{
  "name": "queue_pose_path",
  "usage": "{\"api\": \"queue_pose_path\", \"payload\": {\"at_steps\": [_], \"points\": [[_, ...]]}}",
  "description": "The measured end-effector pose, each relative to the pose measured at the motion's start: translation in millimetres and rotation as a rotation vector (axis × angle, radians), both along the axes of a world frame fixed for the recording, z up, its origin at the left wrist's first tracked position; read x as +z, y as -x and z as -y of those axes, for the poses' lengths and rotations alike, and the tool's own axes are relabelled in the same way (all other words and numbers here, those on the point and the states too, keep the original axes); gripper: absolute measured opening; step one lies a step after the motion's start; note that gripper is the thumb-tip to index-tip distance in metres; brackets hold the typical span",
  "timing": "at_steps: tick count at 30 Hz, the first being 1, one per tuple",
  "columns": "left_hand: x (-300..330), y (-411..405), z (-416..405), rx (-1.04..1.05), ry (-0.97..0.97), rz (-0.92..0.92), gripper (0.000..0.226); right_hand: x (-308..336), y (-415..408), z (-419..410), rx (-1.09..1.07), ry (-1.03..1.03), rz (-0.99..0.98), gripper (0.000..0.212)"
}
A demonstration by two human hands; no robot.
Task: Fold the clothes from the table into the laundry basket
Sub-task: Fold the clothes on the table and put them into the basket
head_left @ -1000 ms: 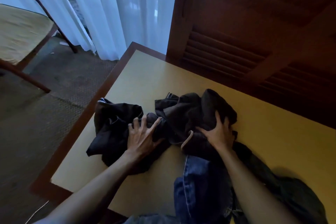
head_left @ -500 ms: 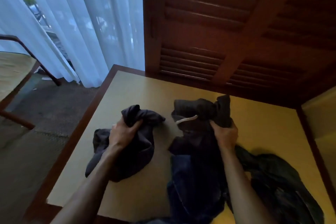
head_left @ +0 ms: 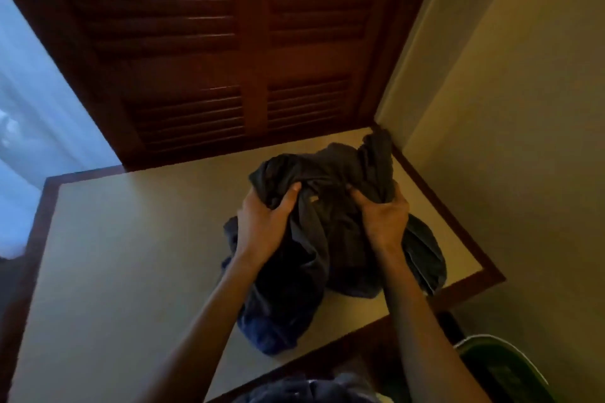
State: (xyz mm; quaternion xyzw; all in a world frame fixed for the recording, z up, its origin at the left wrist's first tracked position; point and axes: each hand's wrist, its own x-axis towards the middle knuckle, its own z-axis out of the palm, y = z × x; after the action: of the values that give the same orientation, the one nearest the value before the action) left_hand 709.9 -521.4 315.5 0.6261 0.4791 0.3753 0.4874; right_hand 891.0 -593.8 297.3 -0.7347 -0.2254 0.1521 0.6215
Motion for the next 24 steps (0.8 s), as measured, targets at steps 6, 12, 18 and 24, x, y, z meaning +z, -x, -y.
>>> {"api": "queue_pose_path", "payload": {"at_steps": [6, 12, 18, 24], "points": [[16, -82, 66, -0.345, 0.099, 0.097, 0.029, 9, -61, 120, -0.269, -0.113, -0.133, 0.035], [20, -174, 146, -0.587, 0.177, 0.197, 0.034, 17, -130, 269, -0.641, -0.169, -0.18, 0.04], [6, -257, 230, -0.721, 0.226, 0.212, 0.041, -1, -169, 418, -0.954, -0.14, -0.199, 0.052], [-14, -314, 298, -0.837, 0.232, 0.14, 0.045, -46, -168, 508, -1.072, -0.071, -0.291, 0.055]]}}
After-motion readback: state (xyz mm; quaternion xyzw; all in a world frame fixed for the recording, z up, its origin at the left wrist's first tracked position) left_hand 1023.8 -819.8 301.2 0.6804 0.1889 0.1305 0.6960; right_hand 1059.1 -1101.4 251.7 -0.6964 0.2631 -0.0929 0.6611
